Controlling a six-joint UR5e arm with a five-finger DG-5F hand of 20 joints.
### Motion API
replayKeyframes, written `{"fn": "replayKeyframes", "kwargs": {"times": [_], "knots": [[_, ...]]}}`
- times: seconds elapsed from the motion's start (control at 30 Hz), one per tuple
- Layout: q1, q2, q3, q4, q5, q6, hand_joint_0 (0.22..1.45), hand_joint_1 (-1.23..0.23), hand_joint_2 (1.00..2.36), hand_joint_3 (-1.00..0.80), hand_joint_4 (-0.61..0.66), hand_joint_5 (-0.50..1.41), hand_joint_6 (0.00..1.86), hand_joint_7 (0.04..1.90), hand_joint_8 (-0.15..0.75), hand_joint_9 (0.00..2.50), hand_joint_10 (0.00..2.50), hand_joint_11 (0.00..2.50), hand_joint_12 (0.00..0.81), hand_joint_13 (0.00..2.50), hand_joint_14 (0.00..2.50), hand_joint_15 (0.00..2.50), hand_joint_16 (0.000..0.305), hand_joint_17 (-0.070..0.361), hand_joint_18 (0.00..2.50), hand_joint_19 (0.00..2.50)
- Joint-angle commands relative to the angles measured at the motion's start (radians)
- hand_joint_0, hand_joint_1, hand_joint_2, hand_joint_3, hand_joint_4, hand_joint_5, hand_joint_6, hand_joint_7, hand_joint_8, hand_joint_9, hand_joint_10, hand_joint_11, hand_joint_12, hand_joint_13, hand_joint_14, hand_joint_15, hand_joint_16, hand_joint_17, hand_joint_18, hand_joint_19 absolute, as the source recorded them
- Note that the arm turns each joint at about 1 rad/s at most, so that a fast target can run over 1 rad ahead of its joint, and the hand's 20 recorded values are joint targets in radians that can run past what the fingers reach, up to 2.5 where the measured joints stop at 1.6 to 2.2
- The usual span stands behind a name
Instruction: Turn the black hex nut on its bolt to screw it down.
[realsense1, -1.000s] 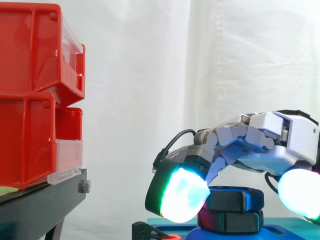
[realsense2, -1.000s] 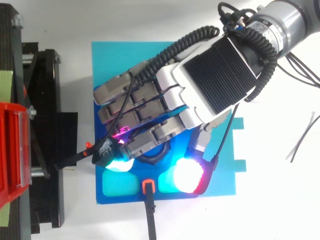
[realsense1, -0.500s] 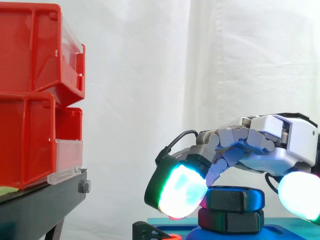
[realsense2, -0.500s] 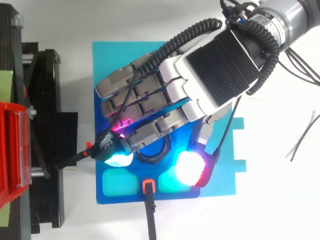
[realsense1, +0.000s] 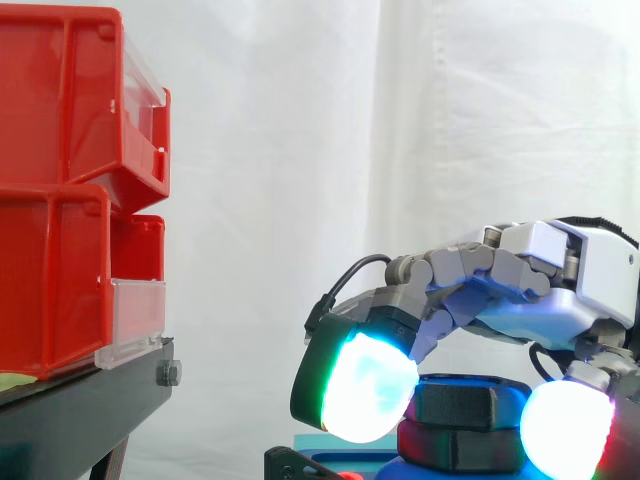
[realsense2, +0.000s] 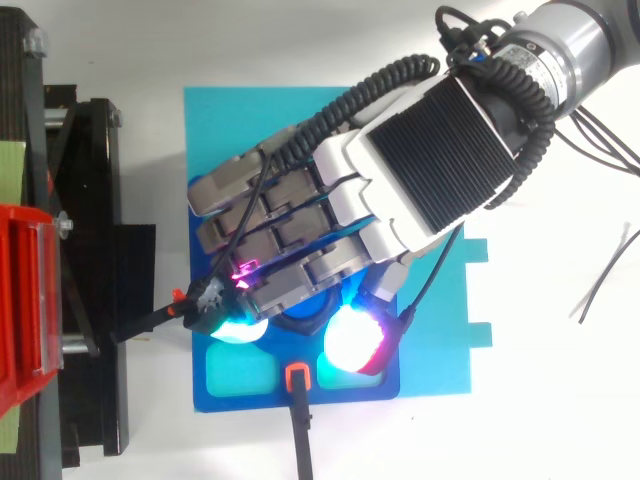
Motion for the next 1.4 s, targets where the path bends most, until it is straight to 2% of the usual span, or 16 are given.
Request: {"fn": "replayKeyframes", "kwargs": {"times": [0.0,0.1,0.27,0.37,0.43,0.67,0.77,0.93,1.13,1.37], "knots": [[0.007,0.0,0.014,-0.005,0.019,0.015,0.54,-0.56,1.01,-0.35,0.12,-0.18,0.71,0.95,0.213,0.75,0.01,0.36,0.252,0.74,0.01,0.33,0.034,0.077,0.53,0.35],[0.009,0.0,0.059,-0.025,0.016,0.024,0.56,-0.55,1.02,-0.29,0.12,-0.18,0.73,0.91,0.21,0.76,0.01,0.36,0.247,0.74,0.01,0.34,0.033,0.075,0.54,0.35],[0.01,0.0,0.08,-0.073,0.017,0.027,0.57,-0.57,1.02,-0.24,0.12,-0.18,0.73,0.92,0.212,0.76,0.01,0.37,0.243,0.74,0.01,0.33,0.033,0.073,0.54,0.36],[0.01,0.0,0.08,-0.076,0.019,0.027,0.54,-0.6,1.01,-0.34,0.13,-0.18,0.72,0.93,0.221,0.76,0.01,0.36,0.251,0.75,0.01,0.33,0.034,0.077,0.55,0.35],[0.012,0.0,0.08,-0.08,0.019,0.024,0.49,-0.58,1.0,-0.5,0.16,-0.17,0.69,0.94,0.232,0.76,0.01,0.36,0.267,0.76,0.01,0.34,0.038,0.085,0.57,0.34],[0.012,0.0,0.079,-0.094,0.016,0.017,0.4,-0.51,1.0,-0.5,0.23,-0.15,0.5,1.16,0.258,0.75,0.01,0.35,0.309,0.77,0.01,0.31,0.047,0.107,0.61,0.32],[0.012,0.0,0.079,-0.102,0.019,0.001,0.38,-0.51,1.0,-0.5,0.23,-0.16,0.5,1.08,0.264,0.74,0.01,0.34,0.317,0.76,0.01,0.31,0.05,0.112,0.61,0.32],[0.012,0.0,0.079,-0.105,0.017,-0.006,0.44,-0.64,1.0,-0.5,0.16,-0.18,0.5,1.01,0.23,0.7,0.01,0.34,0.289,0.74,0.01,0.33,0.043,0.097,0.56,0.34],[0.004,0.0,0.077,-0.105,0.014,-0.005,0.42,-0.62,1.0,-0.5,0.14,-0.2,0.5,0.9,0.227,0.67,0.01,0.3,0.289,0.73,0.01,0.32,0.045,0.101,0.56,0.34],[-0.004,0.0,0.077,-0.113,-0.003,-0.005,0.38,-0.58,1.0,-0.5,0.15,-0.21,0.5,0.87,0.246,0.66,0.01,0.27,0.307,0.73,0.01,0.31,0.049,0.111,0.58,0.32]]}}
